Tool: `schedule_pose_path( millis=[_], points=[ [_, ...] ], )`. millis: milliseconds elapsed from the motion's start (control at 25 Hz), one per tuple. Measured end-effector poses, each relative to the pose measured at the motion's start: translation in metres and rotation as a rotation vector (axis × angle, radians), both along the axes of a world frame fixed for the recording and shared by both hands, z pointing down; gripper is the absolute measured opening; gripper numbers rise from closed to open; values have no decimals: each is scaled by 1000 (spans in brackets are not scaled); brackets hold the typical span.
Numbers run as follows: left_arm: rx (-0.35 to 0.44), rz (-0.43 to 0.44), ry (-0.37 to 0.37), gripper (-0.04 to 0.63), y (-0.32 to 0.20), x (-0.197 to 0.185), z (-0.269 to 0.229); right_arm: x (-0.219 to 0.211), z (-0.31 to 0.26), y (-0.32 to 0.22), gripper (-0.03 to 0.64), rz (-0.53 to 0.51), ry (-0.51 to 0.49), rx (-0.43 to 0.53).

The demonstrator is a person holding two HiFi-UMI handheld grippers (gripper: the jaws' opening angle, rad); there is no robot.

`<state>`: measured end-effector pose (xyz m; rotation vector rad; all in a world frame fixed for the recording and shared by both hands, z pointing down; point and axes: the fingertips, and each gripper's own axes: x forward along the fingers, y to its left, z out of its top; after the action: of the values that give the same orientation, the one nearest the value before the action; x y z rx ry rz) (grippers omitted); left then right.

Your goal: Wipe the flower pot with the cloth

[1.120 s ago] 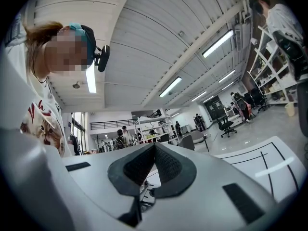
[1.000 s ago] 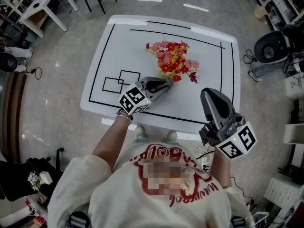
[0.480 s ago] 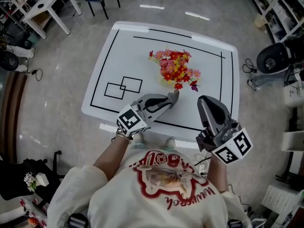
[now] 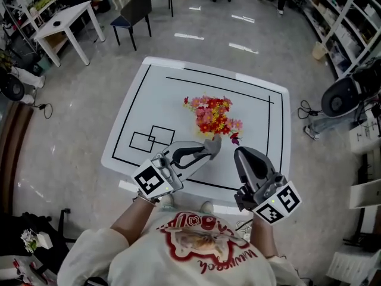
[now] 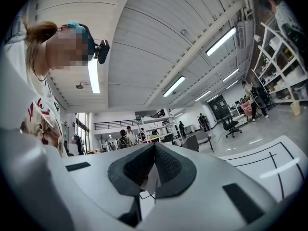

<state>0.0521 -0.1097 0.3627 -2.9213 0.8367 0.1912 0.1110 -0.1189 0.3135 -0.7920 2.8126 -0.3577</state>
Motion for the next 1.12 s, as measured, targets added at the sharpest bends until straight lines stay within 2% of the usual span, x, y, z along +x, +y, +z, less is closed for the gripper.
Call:
schedule_pose_path(
  millis=[120, 360, 640, 760, 880, 960, 1120],
  points=[
    [13, -18, 47, 55, 1, 5, -22, 0, -1, 0, 0, 0, 20, 16],
    [66, -59, 90, 55, 11, 29, -57, 7, -10, 4, 0, -28, 51, 68],
    [52, -167, 164, 55, 19, 60, -65, 36, -4, 11, 0, -67, 102, 115],
    [30, -224, 173, 55, 24, 65, -60, 41, 7, 14, 0, -100, 135, 118],
    [12, -254, 134, 55, 34, 67, -53, 43, 12, 18, 0, -130, 162, 140],
    [27, -262, 121, 55, 39, 67, -57, 43, 4, 19, 0, -122, 164, 172],
    [52, -274, 147, 55, 54, 59, -70, 36, -9, 32, 0, -110, 139, 193]
  ],
)
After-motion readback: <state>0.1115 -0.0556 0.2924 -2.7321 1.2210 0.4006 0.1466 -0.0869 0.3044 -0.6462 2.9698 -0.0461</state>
